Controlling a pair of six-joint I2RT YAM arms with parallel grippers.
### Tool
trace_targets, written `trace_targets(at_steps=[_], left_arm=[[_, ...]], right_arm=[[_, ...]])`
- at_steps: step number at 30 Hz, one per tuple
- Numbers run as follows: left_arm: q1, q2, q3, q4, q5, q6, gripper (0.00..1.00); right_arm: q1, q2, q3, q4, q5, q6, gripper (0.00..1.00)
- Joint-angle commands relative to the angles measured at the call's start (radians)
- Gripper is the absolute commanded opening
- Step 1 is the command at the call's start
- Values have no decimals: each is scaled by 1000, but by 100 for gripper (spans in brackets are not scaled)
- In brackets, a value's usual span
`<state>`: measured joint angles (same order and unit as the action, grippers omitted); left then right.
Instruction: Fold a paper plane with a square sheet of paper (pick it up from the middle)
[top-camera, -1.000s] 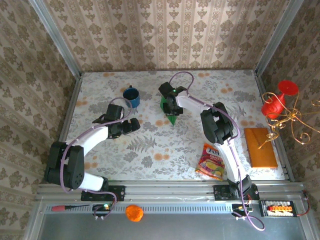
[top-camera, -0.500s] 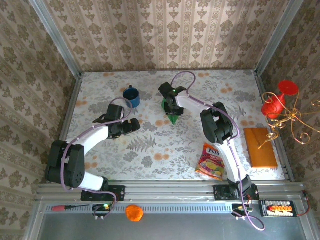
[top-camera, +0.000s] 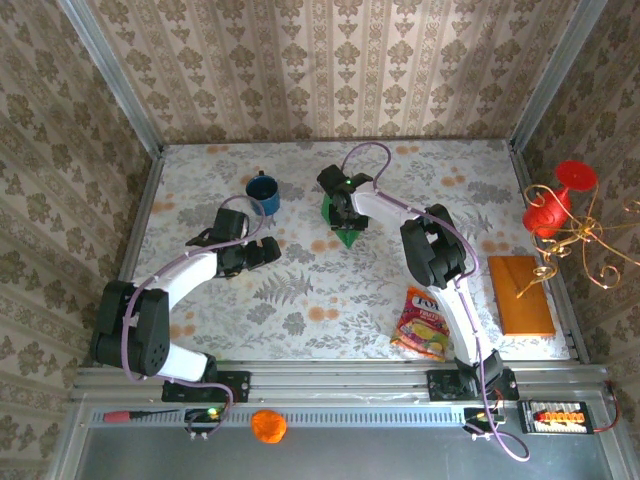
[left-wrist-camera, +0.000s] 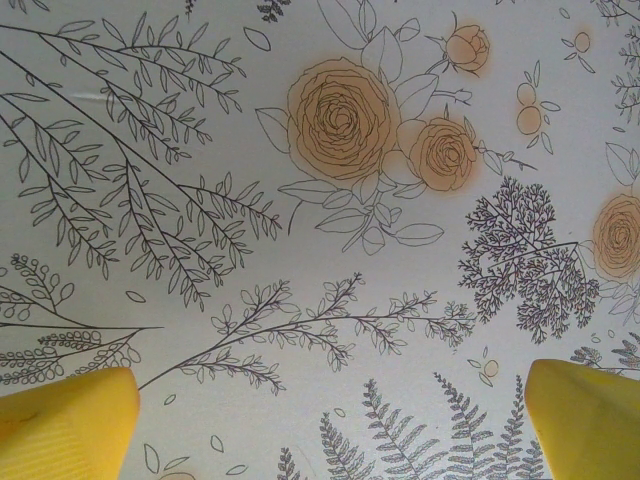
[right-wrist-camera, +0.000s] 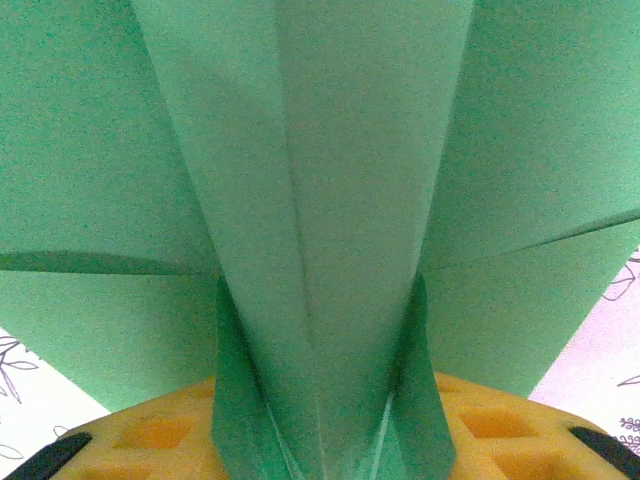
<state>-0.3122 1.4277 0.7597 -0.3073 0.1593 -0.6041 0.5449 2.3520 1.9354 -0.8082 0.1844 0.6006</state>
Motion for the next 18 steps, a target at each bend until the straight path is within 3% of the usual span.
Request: trace_targets(at_steps=[1, 8, 18], left_arm=[[6, 5, 13, -12, -6, 23, 100], [6, -11, 23, -25, -5, 24, 100], [12, -114, 81, -97, -47, 54, 100]], right_arm=[[0, 41, -23, 2, -15, -32, 43], [-2, 9, -9, -10, -7, -28, 43], [-3, -173, -20, -8, 8, -45, 50]])
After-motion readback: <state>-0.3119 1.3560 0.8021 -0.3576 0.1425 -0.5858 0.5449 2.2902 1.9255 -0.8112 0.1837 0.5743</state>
